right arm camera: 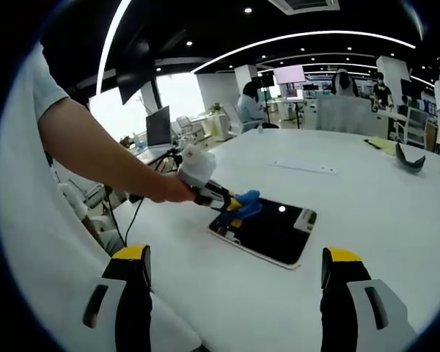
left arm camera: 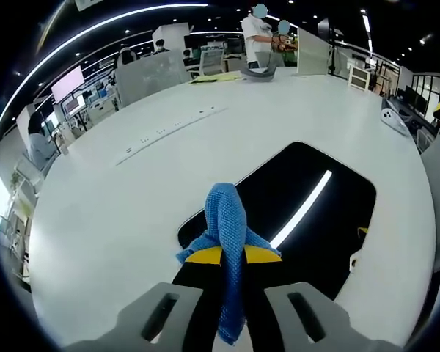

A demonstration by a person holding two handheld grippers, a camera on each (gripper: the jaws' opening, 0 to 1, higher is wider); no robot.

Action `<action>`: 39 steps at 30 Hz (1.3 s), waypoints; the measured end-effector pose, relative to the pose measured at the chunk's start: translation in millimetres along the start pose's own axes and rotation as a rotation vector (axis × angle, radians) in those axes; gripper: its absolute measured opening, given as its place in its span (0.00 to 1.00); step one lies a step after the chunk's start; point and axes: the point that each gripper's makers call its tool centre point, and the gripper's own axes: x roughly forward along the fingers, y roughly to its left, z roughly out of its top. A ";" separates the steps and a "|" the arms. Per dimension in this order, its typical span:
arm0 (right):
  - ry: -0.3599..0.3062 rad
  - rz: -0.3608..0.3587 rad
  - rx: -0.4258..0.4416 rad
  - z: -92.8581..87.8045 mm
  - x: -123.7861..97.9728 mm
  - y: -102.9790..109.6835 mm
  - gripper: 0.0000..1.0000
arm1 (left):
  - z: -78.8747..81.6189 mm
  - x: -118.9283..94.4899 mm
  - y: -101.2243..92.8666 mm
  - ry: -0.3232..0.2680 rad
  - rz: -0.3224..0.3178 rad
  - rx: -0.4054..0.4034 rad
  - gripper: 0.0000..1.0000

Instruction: Wipe the mirror surface with the cleaning cloth until all visible marks leave the cleaned area.

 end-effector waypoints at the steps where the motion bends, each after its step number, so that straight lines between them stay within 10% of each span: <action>1: 0.004 0.000 -0.001 -0.7 0.1 0.1 0.96 | -0.6 -0.9 -0.6 0.000 0.000 -0.001 0.06; 39: -0.004 0.019 -0.015 4.2 1.3 3.5 0.97 | -15.2 -15.3 -9.5 -0.022 -0.001 -0.004 0.06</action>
